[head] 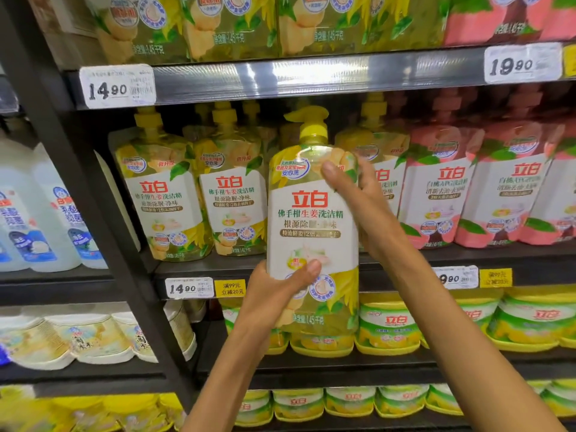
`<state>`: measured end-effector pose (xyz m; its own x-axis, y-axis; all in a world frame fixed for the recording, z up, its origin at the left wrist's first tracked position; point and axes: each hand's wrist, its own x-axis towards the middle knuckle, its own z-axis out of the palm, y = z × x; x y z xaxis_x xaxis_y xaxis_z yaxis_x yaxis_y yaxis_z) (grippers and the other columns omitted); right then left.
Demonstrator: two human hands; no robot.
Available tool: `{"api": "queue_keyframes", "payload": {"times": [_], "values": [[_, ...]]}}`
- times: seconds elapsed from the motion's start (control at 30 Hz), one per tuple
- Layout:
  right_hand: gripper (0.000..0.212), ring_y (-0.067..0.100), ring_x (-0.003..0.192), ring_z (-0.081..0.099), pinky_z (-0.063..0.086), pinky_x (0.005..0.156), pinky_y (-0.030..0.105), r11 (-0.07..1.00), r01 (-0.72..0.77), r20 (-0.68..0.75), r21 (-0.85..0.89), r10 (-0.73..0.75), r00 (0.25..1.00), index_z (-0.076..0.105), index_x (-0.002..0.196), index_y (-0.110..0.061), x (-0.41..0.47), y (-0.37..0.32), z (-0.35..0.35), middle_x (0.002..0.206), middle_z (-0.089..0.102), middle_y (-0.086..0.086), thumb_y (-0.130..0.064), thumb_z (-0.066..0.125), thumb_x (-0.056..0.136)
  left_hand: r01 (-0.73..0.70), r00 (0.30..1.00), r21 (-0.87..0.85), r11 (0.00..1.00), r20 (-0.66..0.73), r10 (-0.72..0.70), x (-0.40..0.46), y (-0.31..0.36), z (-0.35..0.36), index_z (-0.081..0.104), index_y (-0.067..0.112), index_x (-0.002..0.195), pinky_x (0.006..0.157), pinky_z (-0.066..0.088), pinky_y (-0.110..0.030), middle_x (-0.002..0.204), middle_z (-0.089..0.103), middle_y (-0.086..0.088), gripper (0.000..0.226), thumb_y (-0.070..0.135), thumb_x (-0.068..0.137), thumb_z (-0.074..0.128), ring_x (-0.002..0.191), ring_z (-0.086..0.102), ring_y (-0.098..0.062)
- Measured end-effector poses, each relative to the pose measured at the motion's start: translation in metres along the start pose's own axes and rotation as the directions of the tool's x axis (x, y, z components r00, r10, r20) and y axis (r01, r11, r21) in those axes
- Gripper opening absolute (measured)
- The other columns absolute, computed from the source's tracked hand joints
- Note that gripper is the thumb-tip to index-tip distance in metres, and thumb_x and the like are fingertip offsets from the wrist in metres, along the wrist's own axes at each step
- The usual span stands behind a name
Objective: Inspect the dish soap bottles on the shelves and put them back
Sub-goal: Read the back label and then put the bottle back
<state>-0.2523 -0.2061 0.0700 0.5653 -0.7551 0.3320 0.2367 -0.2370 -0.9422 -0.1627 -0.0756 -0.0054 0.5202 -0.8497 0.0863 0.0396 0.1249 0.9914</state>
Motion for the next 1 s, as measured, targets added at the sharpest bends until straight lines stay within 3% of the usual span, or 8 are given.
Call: {"api": "queue_keyframes", "payload": {"times": [0.1,0.2,0.4,0.47,0.6,0.73,0.9,1.0], "values": [[0.088,0.033,0.114,0.064,0.048,0.100,0.054,0.937,-0.176,0.108,0.302,0.150,0.983,0.029,0.149,-0.009,-0.003,0.008,0.003,0.133,0.059,0.019,-0.042,0.071,0.079,0.046,0.998,-0.181,0.982,0.045,-0.039,-0.011,-0.002,-0.003,0.061,0.028,0.120,0.079,0.059,-0.033,0.108,0.074,-0.001,0.071,0.068,0.061,0.061,0.099,0.071,-0.018],[0.069,0.035,0.107,0.067,0.051,0.097,0.053,0.912,-0.166,0.093,0.376,0.141,0.986,0.047,0.137,-0.005,-0.005,0.011,0.004,0.118,0.068,0.020,-0.037,0.069,0.080,0.030,0.998,-0.092,0.995,0.055,-0.025,-0.017,-0.006,-0.008,0.053,0.033,0.128,0.097,0.049,-0.041,0.115,0.071,0.005,0.078,0.079,0.065,0.059,0.107,0.067,-0.014],[0.056,0.022,0.094,0.073,0.060,0.078,0.041,0.976,-0.092,0.045,0.195,0.084,0.995,0.049,0.132,-0.018,-0.004,0.002,0.008,0.109,0.073,0.009,-0.041,0.069,0.085,0.043,0.996,-0.099,0.994,0.078,-0.035,-0.005,0.000,-0.005,0.065,0.033,0.115,0.098,0.048,-0.038,0.110,0.073,0.007,0.069,0.074,0.060,0.062,0.105,0.068,-0.011],[0.062,0.020,0.100,0.072,0.057,0.085,0.040,0.978,-0.079,0.081,0.194,0.065,0.995,0.045,0.138,-0.017,-0.003,-0.003,0.007,0.114,0.072,0.006,-0.047,0.064,0.087,0.044,0.996,-0.162,0.986,0.080,-0.032,-0.001,0.001,-0.006,0.070,0.035,0.109,0.102,0.045,-0.043,0.115,0.071,0.004,0.062,0.073,0.061,0.064,0.110,0.066,-0.016],[0.071,0.029,0.119,0.061,0.046,0.105,0.048,0.956,-0.105,0.172,0.273,0.059,0.983,0.047,0.139,-0.009,0.002,-0.007,0.001,0.130,0.063,0.013,-0.054,0.056,0.085,0.059,0.990,-0.395,0.917,0.144,-0.002,-0.001,-0.006,-0.010,0.076,0.040,0.095,0.079,0.058,-0.030,0.111,0.073,0.003,0.039,0.062,0.066,0.060,0.104,0.068,-0.014],[0.036,0.021,0.097,0.069,0.056,0.087,0.035,0.861,-0.184,0.306,0.475,0.034,0.951,0.063,0.112,-0.014,0.001,-0.002,0.005,0.104,0.072,0.006,-0.041,0.045,0.096,0.070,0.988,-0.425,0.903,0.153,-0.005,-0.005,-0.014,-0.005,0.073,0.039,0.104,0.082,0.057,-0.030,0.120,0.069,-0.001,0.040,0.060,0.079,0.049,0.110,0.065,-0.017],[0.028,0.024,0.090,0.064,0.051,0.088,0.038,0.839,-0.117,0.227,0.531,-0.008,0.974,0.064,0.106,-0.010,-0.001,-0.008,0.010,0.098,0.066,0.011,-0.032,0.058,0.090,0.173,0.978,-0.399,0.901,0.182,-0.107,0.000,-0.011,-0.007,0.064,0.032,0.123,0.082,0.057,-0.032,0.123,0.067,-0.004,0.056,0.064,0.084,0.040,0.113,0.064,-0.019],[0.043,0.024,0.091,0.066,0.054,0.085,0.036,0.906,-0.036,0.140,0.422,-0.025,0.990,0.060,0.117,-0.004,-0.003,-0.009,0.012,0.105,0.066,0.014,-0.030,0.067,0.083,0.165,0.970,-0.428,0.889,0.232,-0.069,0.005,-0.014,-0.006,0.074,0.039,0.102,0.073,0.057,-0.025,0.107,0.074,0.004,0.048,0.056,0.095,0.030,0.100,0.069,-0.011]]}}
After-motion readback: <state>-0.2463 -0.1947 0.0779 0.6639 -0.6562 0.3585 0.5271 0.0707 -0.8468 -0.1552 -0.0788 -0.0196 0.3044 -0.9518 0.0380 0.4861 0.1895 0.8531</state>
